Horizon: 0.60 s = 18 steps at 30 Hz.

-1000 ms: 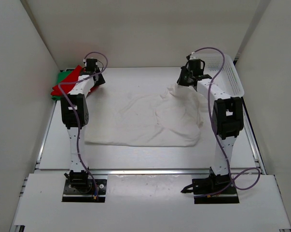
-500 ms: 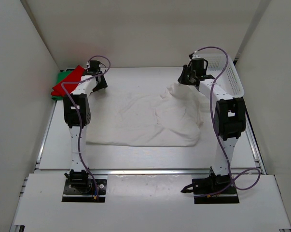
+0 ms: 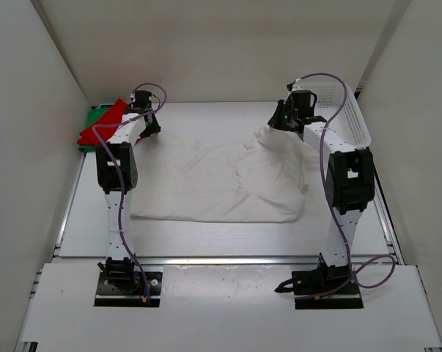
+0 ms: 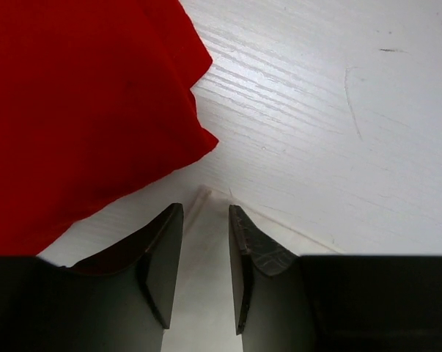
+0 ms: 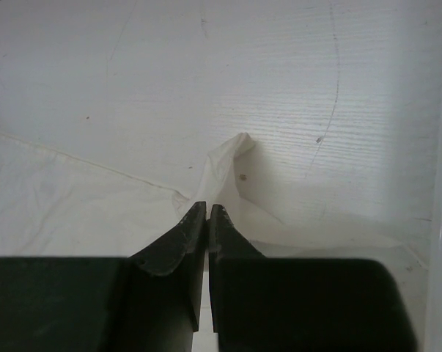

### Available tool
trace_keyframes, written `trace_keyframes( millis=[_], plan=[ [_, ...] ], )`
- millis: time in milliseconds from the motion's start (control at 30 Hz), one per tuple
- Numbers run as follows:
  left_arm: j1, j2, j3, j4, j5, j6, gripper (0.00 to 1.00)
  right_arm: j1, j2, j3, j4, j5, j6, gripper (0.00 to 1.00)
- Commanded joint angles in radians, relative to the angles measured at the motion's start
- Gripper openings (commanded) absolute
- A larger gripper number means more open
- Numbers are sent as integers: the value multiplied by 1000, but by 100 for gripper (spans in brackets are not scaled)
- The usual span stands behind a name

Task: Fold and stack the t-shirts
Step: Grap the side of the flattened tshirt furthest away from the robot with both arms

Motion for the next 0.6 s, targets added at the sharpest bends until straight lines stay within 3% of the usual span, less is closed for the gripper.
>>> trace_keyframes(
  millis=[0,100,567],
  plan=[
    [-8,-5,53,-21,12,17,42,-29,-97,-21,86,-26,26,0],
    [-8,6,71,-45,8,20,48,-52,-143,-57,117,-63,35,0],
    [-13,66,165,-156,-6,30,44,-80,-267,-137,149,-72,47,0]
  ],
)
